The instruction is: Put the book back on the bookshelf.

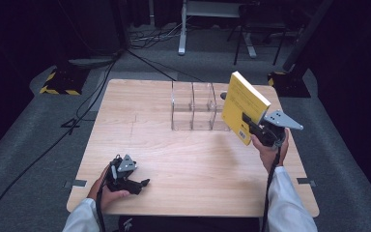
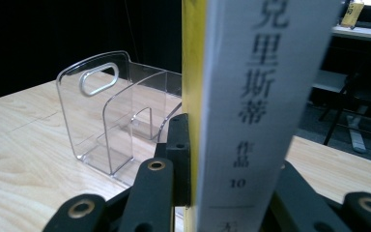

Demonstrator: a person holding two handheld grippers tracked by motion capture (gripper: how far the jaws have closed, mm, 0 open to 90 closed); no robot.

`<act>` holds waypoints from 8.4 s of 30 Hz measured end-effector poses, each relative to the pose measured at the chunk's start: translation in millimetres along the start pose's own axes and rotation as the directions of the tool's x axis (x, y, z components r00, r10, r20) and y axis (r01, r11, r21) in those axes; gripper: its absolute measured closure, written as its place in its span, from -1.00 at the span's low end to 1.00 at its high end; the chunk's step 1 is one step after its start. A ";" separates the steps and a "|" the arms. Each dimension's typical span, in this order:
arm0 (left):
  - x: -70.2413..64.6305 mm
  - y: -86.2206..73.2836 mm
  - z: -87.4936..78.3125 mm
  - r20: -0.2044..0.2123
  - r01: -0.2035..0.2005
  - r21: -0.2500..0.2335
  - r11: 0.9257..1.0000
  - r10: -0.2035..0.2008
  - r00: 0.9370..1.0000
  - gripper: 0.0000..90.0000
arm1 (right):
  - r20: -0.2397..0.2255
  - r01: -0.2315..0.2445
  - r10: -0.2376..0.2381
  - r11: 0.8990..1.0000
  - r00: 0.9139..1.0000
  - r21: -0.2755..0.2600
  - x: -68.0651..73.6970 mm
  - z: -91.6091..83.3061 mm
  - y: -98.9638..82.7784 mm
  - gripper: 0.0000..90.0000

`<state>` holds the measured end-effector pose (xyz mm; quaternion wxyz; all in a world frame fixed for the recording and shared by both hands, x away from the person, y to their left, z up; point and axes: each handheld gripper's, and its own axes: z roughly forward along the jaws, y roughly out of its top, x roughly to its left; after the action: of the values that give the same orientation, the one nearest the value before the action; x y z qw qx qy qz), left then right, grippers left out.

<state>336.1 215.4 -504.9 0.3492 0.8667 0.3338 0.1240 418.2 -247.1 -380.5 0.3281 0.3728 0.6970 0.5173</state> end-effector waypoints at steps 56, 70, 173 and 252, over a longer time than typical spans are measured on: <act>-2.9 -1.1 -1.0 -0.007 0.000 -0.004 1.000 0.000 1.000 -0.67 | 0.132 -0.080 0.074 0.996 0.988 0.038 -6.9 106.6 0.8 0.70; -2.9 -1.1 -1.2 -0.010 -0.006 -0.003 1.000 0.006 1.000 -0.67 | 0.137 -0.113 0.107 0.993 0.985 0.037 1.8 122.6 -8.9 0.69; -3.7 -2.0 -2.0 -0.002 -0.004 -0.002 1.000 0.004 1.000 -0.66 | 0.161 -0.029 0.002 0.985 0.987 0.167 -18.3 73.2 -10.3 -0.24; -3.5 -0.4 -0.6 -0.004 -0.008 -0.002 1.000 0.008 1.000 -0.67 | -0.166 0.297 -0.250 0.868 0.954 0.398 2.3 -24.7 -65.7 -0.44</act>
<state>333.0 213.6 -504.6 0.3488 0.8675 0.3308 0.1276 384.3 -269.2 -438.0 0.2721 0.3031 0.8539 0.3239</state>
